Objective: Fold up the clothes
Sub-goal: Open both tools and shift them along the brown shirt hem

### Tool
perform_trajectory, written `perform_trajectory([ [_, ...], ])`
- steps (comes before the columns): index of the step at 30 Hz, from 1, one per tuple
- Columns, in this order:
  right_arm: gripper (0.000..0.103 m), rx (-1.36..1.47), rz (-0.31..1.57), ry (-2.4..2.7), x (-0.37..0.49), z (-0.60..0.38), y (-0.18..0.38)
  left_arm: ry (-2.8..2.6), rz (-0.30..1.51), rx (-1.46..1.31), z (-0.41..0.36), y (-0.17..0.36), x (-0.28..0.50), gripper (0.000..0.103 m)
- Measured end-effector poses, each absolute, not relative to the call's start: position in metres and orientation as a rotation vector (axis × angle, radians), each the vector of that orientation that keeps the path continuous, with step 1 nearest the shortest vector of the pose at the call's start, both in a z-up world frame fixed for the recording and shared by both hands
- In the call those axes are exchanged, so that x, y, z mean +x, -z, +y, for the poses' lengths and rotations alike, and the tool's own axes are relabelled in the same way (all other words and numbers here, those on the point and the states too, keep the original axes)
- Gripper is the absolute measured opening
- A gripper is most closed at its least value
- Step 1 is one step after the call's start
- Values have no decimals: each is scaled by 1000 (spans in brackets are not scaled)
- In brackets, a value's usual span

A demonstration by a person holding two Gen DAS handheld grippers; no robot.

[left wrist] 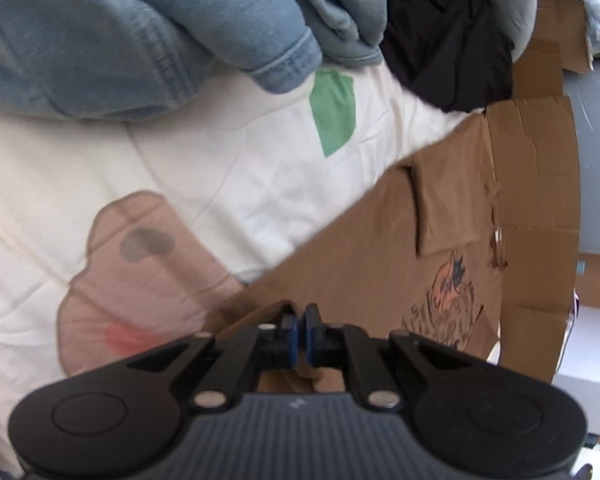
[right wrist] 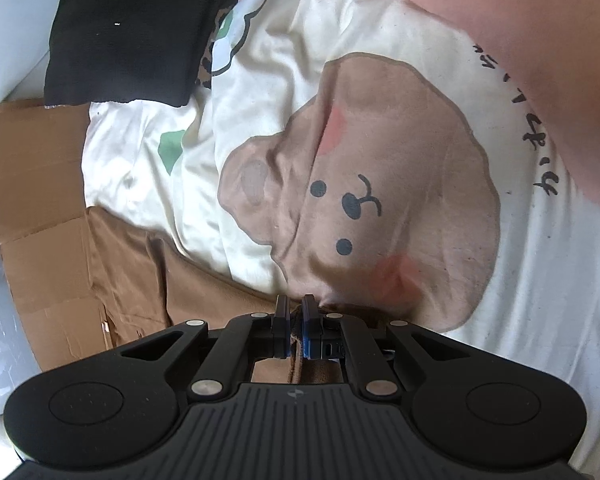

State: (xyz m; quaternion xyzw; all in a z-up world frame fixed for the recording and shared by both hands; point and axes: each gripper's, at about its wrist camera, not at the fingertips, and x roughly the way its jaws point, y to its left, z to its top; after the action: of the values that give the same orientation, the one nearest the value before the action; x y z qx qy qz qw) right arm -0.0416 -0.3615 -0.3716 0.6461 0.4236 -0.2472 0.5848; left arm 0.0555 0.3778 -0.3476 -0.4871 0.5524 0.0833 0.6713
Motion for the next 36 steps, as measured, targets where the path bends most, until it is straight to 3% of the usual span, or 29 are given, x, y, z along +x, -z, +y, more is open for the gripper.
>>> perform_trajectory([
  [5,3,1499,976,568,-29,-363,371,-201,1241,-1082,375,347,72,4],
  [8,0,1503,937,576,-25,-369,367,-224,1227,-1114,379,348,77,10],
  [11,1,1489,909,578,-21,-376,360,-256,1188,-1085,387,339,79,55],
  [12,1,1459,922,557,-16,-376,356,-262,1176,-1067,389,335,80,56],
  [20,3,1260,1025,399,5,-366,343,-185,1277,-727,376,324,91,54],
  [25,17,1098,1103,327,14,-355,338,-104,1314,-555,356,326,95,51],
  [36,22,908,1174,270,19,-344,326,88,1327,-163,301,334,112,42],
])
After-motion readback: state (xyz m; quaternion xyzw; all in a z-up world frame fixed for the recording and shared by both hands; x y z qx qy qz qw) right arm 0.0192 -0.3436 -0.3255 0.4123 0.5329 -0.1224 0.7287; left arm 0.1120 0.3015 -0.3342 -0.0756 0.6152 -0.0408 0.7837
